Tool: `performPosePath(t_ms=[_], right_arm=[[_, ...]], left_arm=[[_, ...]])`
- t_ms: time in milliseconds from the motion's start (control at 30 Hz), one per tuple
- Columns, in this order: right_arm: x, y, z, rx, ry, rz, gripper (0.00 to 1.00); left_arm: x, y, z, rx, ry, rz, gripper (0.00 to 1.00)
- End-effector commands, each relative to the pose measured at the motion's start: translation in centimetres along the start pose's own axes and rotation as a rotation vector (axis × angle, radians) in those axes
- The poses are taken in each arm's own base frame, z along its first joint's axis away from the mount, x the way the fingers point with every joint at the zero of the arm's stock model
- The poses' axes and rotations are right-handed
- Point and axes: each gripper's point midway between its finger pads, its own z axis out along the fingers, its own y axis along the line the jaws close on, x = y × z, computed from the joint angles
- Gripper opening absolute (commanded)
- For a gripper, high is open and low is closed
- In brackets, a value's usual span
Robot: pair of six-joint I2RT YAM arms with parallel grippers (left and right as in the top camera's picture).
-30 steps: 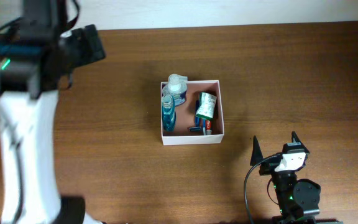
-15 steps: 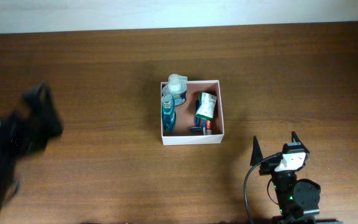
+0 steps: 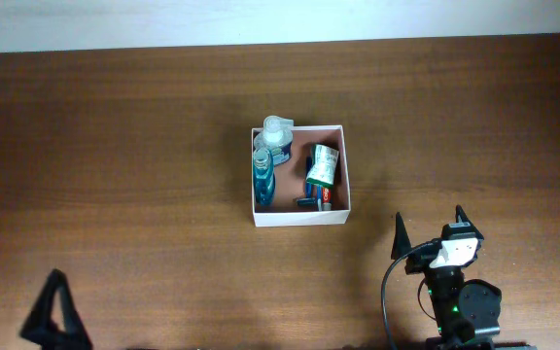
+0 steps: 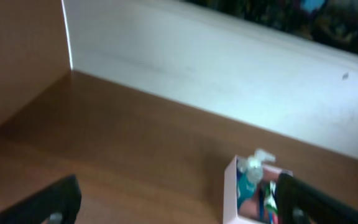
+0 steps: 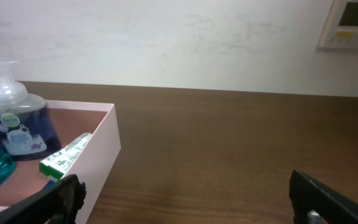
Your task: Pack container
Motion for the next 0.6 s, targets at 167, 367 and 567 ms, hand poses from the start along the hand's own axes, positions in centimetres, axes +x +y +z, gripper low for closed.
performPosePath(t_ms=[167, 367, 567], right_arm=[[0.2, 0.2, 0.0, -0.007, 0.001, 0.0, 0.98], [0.2, 0.2, 0.0, -0.007, 0.001, 0.0, 0.98], [0.2, 0.2, 0.0, -0.007, 0.001, 0.0, 0.98]], left_arm=[[4.9, 1.6, 3.7, -0.026, -0.119, -0.018, 0.99], [7.5, 1.9, 8.3, -0.016, -0.209, -0.04, 0.99], [10.3, 1.9, 13.4, 0.002, -0.252, -0.049, 0.99]])
